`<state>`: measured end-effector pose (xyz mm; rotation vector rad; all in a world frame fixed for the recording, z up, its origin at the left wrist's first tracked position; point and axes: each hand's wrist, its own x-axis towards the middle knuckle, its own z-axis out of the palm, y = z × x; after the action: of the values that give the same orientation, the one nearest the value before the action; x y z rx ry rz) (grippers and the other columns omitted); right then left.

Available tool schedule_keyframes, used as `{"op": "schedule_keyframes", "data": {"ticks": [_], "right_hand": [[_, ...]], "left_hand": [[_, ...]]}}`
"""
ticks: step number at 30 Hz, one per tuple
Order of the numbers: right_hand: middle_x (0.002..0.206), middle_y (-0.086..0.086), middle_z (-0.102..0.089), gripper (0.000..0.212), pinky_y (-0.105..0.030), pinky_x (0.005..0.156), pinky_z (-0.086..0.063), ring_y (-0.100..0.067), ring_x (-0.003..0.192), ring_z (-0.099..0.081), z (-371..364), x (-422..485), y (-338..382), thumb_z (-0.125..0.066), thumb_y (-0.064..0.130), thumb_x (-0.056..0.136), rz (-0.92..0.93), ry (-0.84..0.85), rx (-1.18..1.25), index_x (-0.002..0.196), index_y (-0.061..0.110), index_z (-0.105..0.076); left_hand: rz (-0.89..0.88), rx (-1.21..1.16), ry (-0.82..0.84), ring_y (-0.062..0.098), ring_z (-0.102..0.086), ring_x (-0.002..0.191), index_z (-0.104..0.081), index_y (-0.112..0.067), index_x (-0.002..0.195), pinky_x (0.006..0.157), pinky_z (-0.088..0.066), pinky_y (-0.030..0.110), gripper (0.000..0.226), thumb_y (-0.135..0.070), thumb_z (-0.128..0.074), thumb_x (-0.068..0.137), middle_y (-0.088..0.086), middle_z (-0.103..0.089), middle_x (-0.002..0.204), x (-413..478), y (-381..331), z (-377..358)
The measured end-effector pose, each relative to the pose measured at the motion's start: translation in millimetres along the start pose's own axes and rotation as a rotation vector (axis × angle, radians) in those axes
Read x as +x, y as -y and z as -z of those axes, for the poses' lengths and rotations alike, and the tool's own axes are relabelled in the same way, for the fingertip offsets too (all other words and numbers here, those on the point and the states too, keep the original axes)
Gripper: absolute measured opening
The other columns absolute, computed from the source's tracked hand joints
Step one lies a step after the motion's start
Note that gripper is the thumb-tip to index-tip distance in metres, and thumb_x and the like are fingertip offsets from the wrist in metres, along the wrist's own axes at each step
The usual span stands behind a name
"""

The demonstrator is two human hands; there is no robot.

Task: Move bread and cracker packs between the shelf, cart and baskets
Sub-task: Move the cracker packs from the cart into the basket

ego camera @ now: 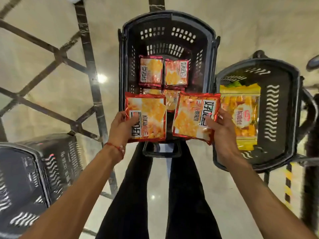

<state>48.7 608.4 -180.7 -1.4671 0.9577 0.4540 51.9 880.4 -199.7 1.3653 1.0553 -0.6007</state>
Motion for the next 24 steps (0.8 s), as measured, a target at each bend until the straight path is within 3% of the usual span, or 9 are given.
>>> {"op": "schedule_keyframes", "data": {"ticks": [4, 9, 12, 14, 16, 18, 20, 22, 24], "right_hand": [[0.123, 0.000, -0.075, 0.044, -0.038, 0.084, -0.063, -0.020, 0.112, -0.073, -4.2, 44.8, -18.9, -0.068, 0.011, 0.099, 0.047, 0.020, -0.005, 0.141, 0.013, -0.056], [0.124, 0.000, -0.076, 0.034, -0.042, 0.092, -0.061, -0.021, 0.116, -0.072, 1.1, 80.0, -35.3, -0.064, 0.014, 0.102, 0.104, 0.082, -0.059, 0.135, 0.020, -0.063], [0.128, 0.004, -0.074, 0.041, -0.038, 0.094, -0.061, -0.015, 0.117, -0.071, 4.9, 92.8, -38.5, -0.061, 0.020, 0.105, 0.098, 0.099, -0.154, 0.146, 0.022, -0.057], [0.128, 0.003, -0.074, 0.043, -0.044, 0.098, -0.060, -0.016, 0.117, -0.071, 4.6, 103.8, -41.5, -0.061, 0.025, 0.105, 0.068, 0.086, -0.175, 0.148, 0.022, -0.056], [0.127, 0.003, -0.074, 0.042, -0.049, 0.098, -0.059, -0.018, 0.116, -0.071, 1.9, 116.0, -47.0, -0.062, 0.027, 0.104, 0.044, 0.074, -0.198, 0.146, 0.022, -0.058], [0.125, 0.003, -0.075, 0.040, -0.047, 0.091, -0.062, -0.019, 0.114, -0.073, -5.4, 127.1, -52.3, -0.064, 0.024, 0.103, 0.035, 0.077, -0.207, 0.143, 0.022, -0.059], [0.126, 0.003, -0.074, 0.042, -0.036, 0.082, -0.064, -0.016, 0.112, -0.073, -18.0, 136.1, -60.4, -0.066, 0.019, 0.102, 0.041, 0.074, -0.218, 0.143, 0.020, -0.057], [0.128, 0.001, -0.072, 0.047, -0.035, 0.087, -0.063, -0.016, 0.115, -0.071, -32.9, 143.7, -71.5, -0.067, 0.015, 0.101, 0.041, 0.041, -0.246, 0.146, 0.016, -0.054], [0.131, 0.000, -0.070, 0.049, -0.046, 0.099, -0.058, -0.018, 0.118, -0.069, -48.9, 153.6, -84.2, -0.067, 0.017, 0.101, 0.030, 0.012, -0.282, 0.147, 0.017, -0.051]], "left_hand": [[-0.003, 0.004, -0.032, 0.021, -0.077, 0.086, -0.061, -0.018, 0.115, 0.067, -0.063, 0.039, 0.018, -0.019, -0.066, 0.097, 0.002, -0.076, 0.103, 37.0, 15.0, -13.8], [0.014, -0.002, -0.091, 0.032, -0.074, 0.101, -0.064, -0.018, 0.111, 0.087, -0.060, 0.051, 0.016, -0.018, -0.068, 0.096, 0.009, -0.076, 0.110, 73.2, 33.5, -29.6], [-0.003, 0.009, -0.104, 0.024, -0.074, 0.099, -0.065, -0.016, 0.117, 0.082, -0.061, 0.041, 0.020, -0.019, -0.067, 0.097, 0.007, -0.076, 0.110, 84.5, 38.8, -39.6], [-0.051, 0.043, -0.102, 0.008, -0.075, 0.086, -0.066, -0.015, 0.120, 0.069, -0.060, 0.024, 0.022, -0.019, -0.065, 0.098, 0.001, -0.075, 0.105, 94.1, 41.5, -46.6], [-0.079, 0.067, -0.113, 0.002, -0.073, 0.080, -0.068, -0.017, 0.118, 0.066, -0.058, 0.019, 0.019, -0.020, -0.065, 0.099, -0.004, -0.075, 0.101, 106.4, 44.7, -53.3], [-0.108, 0.120, -0.160, 0.009, -0.074, 0.090, -0.071, -0.021, 0.115, 0.081, -0.061, 0.032, 0.020, -0.028, -0.067, 0.098, -0.004, -0.076, 0.102, 121.8, 46.1, -58.2], [-0.132, 0.192, -0.234, 0.014, -0.073, 0.095, -0.074, -0.021, 0.115, 0.092, -0.059, 0.042, 0.026, -0.035, -0.071, 0.094, -0.003, -0.077, 0.102, 139.0, 46.1, -61.9], [-0.134, 0.258, -0.296, 0.015, -0.073, 0.094, -0.075, -0.020, 0.113, 0.094, -0.058, 0.042, 0.027, -0.037, -0.073, 0.092, -0.002, -0.077, 0.100, 157.3, 47.7, -64.0], [-0.142, 0.388, -0.340, 0.017, -0.070, 0.096, -0.074, -0.018, 0.114, 0.096, -0.055, 0.035, 0.031, -0.040, -0.071, 0.093, 0.002, -0.076, 0.103, 173.3, 49.2, -64.7]]}}
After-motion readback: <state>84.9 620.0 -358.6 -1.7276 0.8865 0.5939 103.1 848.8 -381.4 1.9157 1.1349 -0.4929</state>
